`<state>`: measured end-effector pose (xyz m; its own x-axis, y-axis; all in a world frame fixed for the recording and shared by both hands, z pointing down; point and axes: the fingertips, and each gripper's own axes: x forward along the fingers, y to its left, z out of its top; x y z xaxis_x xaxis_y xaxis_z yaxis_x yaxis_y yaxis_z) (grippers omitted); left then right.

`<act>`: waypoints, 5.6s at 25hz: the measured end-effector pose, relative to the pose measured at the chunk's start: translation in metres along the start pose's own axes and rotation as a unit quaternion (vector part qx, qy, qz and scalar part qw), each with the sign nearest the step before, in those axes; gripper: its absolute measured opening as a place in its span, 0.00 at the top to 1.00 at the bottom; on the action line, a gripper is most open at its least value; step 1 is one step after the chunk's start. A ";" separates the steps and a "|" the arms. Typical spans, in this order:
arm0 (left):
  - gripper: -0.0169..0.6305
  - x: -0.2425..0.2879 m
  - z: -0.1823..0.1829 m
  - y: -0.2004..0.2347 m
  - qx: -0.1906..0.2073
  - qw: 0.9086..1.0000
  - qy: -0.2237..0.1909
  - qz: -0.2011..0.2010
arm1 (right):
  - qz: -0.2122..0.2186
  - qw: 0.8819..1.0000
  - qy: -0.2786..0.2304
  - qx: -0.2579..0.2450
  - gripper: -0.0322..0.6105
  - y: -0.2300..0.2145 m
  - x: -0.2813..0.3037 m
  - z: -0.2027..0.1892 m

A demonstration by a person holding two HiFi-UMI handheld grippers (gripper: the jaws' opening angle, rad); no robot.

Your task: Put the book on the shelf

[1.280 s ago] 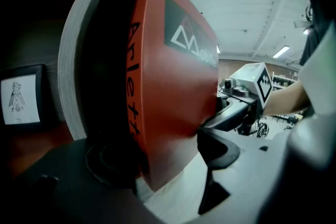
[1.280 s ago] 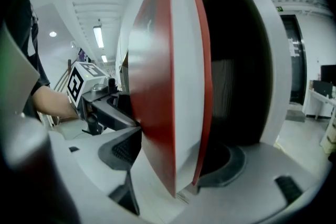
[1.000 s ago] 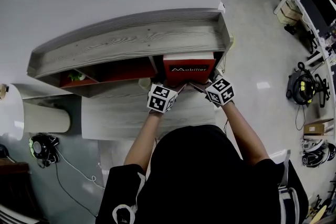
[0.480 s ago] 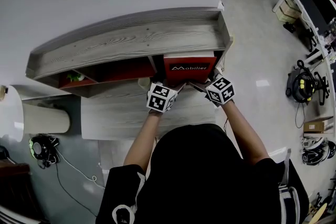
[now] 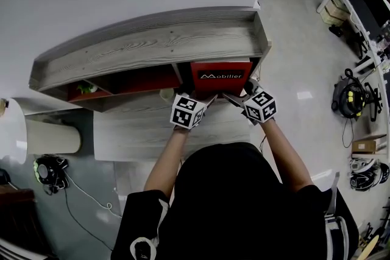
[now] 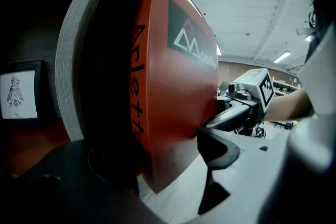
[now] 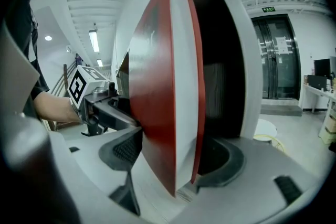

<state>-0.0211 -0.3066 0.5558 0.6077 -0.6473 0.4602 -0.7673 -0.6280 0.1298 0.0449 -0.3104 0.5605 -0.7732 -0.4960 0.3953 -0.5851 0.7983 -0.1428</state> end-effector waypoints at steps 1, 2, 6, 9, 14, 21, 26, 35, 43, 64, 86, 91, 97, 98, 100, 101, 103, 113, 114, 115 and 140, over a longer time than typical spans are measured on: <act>0.43 0.000 0.000 0.000 -0.003 1.000 -0.001 -0.002 | -0.001 1.000 -0.001 0.000 0.44 0.000 -0.001 0.000; 0.43 0.001 0.000 0.000 -0.006 1.000 -0.002 -0.004 | -0.002 1.000 -0.001 0.000 0.45 -0.001 -0.002 0.000; 0.43 0.002 0.000 0.001 -0.017 1.000 -0.004 -0.003 | -0.007 1.000 -0.004 0.002 0.45 -0.003 -0.007 -0.001; 0.43 0.001 0.001 0.004 -0.026 1.000 -0.012 0.005 | -0.017 1.000 -0.009 0.011 0.46 -0.006 -0.014 -0.002; 0.44 0.002 0.003 0.005 -0.034 0.999 -0.017 0.005 | -0.033 0.999 -0.019 0.027 0.53 -0.013 -0.022 -0.004; 0.44 0.003 0.003 0.004 -0.025 1.000 -0.015 0.007 | -0.051 0.998 -0.016 0.023 0.57 -0.017 -0.022 -0.005; 0.44 0.000 0.006 0.004 -0.024 0.999 -0.024 0.003 | -0.055 0.998 -0.016 0.023 0.58 -0.018 -0.021 -0.006; 0.48 -0.016 0.015 0.010 -0.077 0.995 -0.064 0.019 | -0.068 0.997 -0.022 0.029 0.59 -0.020 -0.019 -0.004; 0.60 -0.020 0.012 0.018 -0.086 0.993 -0.066 0.041 | -0.082 0.994 -0.035 0.060 0.73 -0.027 -0.015 -0.004; 0.59 -0.016 0.020 0.019 -0.034 0.994 -0.066 0.086 | -0.146 0.987 -0.053 0.033 0.72 -0.032 -0.015 0.001; 0.59 -0.007 0.016 0.022 -0.019 0.991 -0.078 0.104 | -0.178 0.982 -0.057 0.031 0.69 -0.035 -0.021 -0.003; 0.59 -0.004 0.019 0.024 -0.033 0.990 -0.083 0.106 | -0.194 0.979 -0.060 0.035 0.68 -0.032 -0.032 0.001; 0.59 0.002 0.019 0.026 -0.038 0.989 -0.079 0.115 | -0.157 0.985 -0.061 0.031 0.72 -0.015 -0.021 0.006; 0.59 0.004 0.019 0.026 -0.041 0.990 -0.079 0.113 | -0.151 0.986 -0.057 0.031 0.72 -0.013 -0.017 0.004; 0.59 0.008 0.018 0.026 -0.050 0.990 -0.079 0.106 | -0.142 0.988 -0.051 0.033 0.72 -0.011 -0.010 0.000; 0.59 0.009 0.016 0.026 -0.054 0.990 -0.077 0.103 | -0.140 0.988 -0.048 0.034 0.72 -0.011 -0.007 -0.001; 0.59 0.012 0.013 0.026 -0.062 0.990 -0.073 0.099 | -0.136 0.989 -0.043 0.036 0.73 -0.012 -0.002 -0.004; 0.61 0.019 0.011 0.028 -0.078 0.989 -0.072 0.101 | -0.145 0.987 -0.043 0.045 0.76 -0.020 0.006 -0.003; 0.61 0.018 0.011 0.028 -0.080 0.989 -0.071 0.100 | -0.148 0.987 -0.044 0.046 0.76 -0.021 0.006 -0.003; 0.61 0.017 0.011 0.028 -0.081 0.989 -0.071 0.099 | -0.151 0.986 -0.044 0.048 0.76 -0.022 0.007 -0.002; 0.61 -0.044 -0.010 0.013 -0.107 0.986 -0.092 0.085 | -0.180 0.979 -0.052 0.081 0.76 -0.044 0.046 0.016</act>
<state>-0.0601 -0.2817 0.5463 0.4780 -0.8154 0.3266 -0.8752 -0.4104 0.2563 0.0309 -0.3738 0.5711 -0.5257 -0.7742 0.3525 -0.8487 0.5053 -0.1560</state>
